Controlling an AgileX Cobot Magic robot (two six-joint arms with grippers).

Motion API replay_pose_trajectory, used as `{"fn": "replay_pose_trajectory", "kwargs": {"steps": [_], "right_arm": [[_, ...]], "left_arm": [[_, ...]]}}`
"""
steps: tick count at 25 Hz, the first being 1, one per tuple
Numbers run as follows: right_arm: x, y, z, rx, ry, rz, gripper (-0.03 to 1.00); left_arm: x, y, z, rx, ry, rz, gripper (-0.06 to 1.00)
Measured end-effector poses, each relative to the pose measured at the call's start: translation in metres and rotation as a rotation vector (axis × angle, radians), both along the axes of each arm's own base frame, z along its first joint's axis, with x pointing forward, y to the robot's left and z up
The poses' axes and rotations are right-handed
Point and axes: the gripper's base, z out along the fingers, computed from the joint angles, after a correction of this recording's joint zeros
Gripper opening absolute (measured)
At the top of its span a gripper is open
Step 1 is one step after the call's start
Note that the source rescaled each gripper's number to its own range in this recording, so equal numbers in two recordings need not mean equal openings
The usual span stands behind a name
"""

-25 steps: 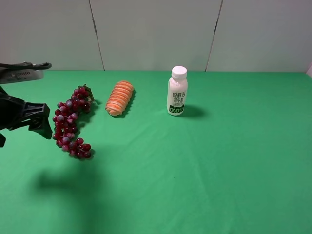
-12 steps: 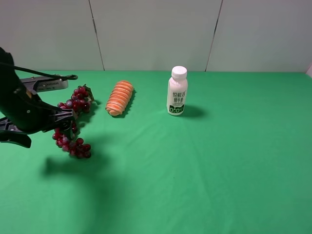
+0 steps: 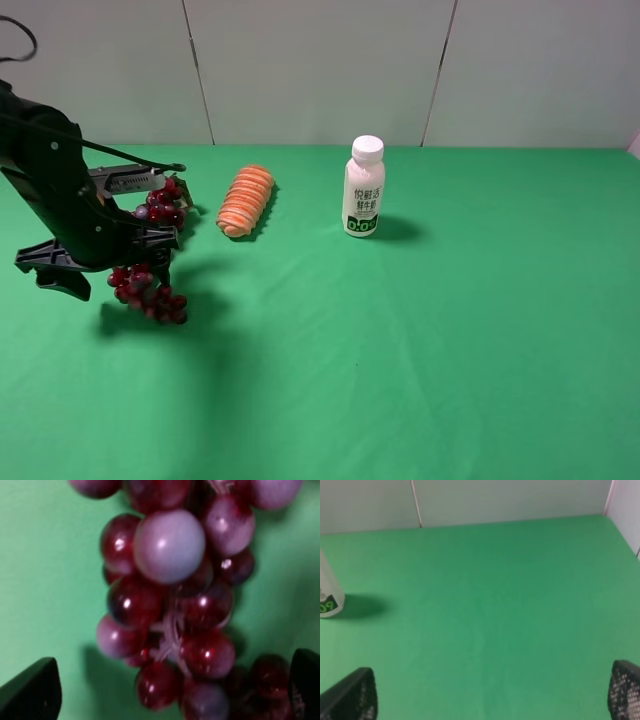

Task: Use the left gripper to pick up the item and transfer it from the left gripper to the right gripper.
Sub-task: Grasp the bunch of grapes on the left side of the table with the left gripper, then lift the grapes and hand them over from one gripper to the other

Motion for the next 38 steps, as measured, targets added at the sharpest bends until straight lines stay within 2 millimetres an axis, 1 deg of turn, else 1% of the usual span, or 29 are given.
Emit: {"fn": "replay_pose_trajectory", "kwargs": {"steps": [6, 10, 13, 17, 21, 24, 26, 27, 28, 38], "right_arm": [[0.0, 0.0, 0.0, 0.0, 0.0, 0.0, 1.0], [0.0, 0.0, 0.0, 0.0, 0.0, 0.0, 1.0], [0.0, 0.0, 0.0, 0.0, 0.0, 0.0, 1.0], [0.0, 0.0, 0.0, 0.0, 0.0, 0.0, 1.0], [0.0, 0.0, 0.0, 0.0, 0.0, 0.0, 1.0], [0.0, 0.0, 0.0, 0.0, 0.0, 0.0, 1.0], [0.0, 0.0, 0.0, 0.0, 0.0, 0.0, 1.0], [0.0, 0.0, 0.0, 0.0, 0.0, 0.0, 1.0], [0.0, 0.0, 0.0, 0.0, 0.0, 0.0, 1.0], [0.0, 0.0, 0.0, 0.0, 0.0, 0.0, 1.0]], "left_arm": [[0.003, -0.006, -0.018, -0.009, 0.002, 0.0, 0.86], [0.004, -0.006, -0.02, -0.008, 0.007, 0.001, 0.85], [0.004, -0.006, -0.02, -0.008, 0.009, 0.001, 0.82], [0.004, -0.006, -0.02, -0.007, 0.008, 0.0, 0.71], [0.004, -0.006, -0.02, -0.007, 0.008, 0.0, 0.51], [0.004, -0.006, -0.02, -0.007, 0.008, 0.0, 0.31], [0.004, -0.006, -0.02, -0.007, 0.008, 0.0, 0.14], [0.003, -0.006, -0.02, -0.007, 0.009, 0.0, 0.07], [0.003, -0.006, -0.02, -0.006, 0.009, -0.001, 0.05], [0.004, -0.006, -0.02, -0.007, 0.007, -0.001, 0.04]]}}
